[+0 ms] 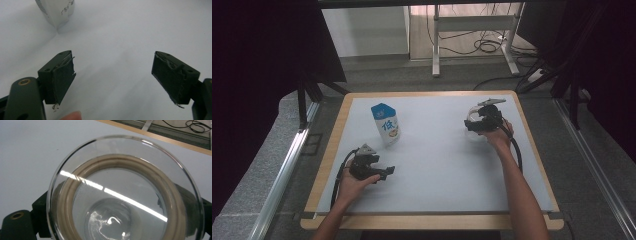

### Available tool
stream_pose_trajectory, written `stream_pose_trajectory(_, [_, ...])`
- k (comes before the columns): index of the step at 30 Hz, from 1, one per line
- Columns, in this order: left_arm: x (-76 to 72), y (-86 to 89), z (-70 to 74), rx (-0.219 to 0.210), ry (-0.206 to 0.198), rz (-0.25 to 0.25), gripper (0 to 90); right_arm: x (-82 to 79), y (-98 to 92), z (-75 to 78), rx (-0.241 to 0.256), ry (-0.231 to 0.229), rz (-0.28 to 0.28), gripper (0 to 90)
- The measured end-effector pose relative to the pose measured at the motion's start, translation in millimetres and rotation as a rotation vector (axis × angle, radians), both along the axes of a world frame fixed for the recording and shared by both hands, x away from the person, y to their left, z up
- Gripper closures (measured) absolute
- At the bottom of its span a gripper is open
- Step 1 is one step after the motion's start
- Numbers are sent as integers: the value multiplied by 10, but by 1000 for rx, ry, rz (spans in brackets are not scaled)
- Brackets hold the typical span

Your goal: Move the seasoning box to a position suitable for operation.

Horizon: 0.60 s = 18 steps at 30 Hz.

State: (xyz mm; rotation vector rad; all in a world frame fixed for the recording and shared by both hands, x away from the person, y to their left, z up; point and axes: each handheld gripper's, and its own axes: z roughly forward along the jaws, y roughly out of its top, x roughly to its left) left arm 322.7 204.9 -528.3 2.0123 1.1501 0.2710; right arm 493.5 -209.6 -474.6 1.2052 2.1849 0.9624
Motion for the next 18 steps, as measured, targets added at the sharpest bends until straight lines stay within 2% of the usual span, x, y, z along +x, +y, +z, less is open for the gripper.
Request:
stream_pose_trajectory(4, [3,12,-6,1,2,0,182,-143,-28,93,-1,-34,30,112])
stream_pose_trajectory(5, [3,12,-6,1,2,0,182,-143,-28,93,-1,-34,30,112])
stream_pose_trajectory(9, [0,13,-4,1,4,-3,182,-355,-92,139,14,-34,60,112])
stream_pose_trajectory(11, [-4,11,-1,0,3,-2,182,-390,-104,143,13,-34,66,112])
stream_pose_trajectory(13, [-7,8,0,-2,4,-3,182,-543,-140,142,17,-27,90,112])
stream_pose_trajectory(15, [-6,6,-1,-2,3,-2,182,-584,-145,142,11,-25,98,112])
stream_pose_trajectory(16, [-1,1,-6,-3,7,-4,182,-671,-146,143,7,-35,103,112])
stream_pose_trajectory(18, [4,-3,-11,-3,8,-4,182,-730,-145,144,10,-35,122,112])
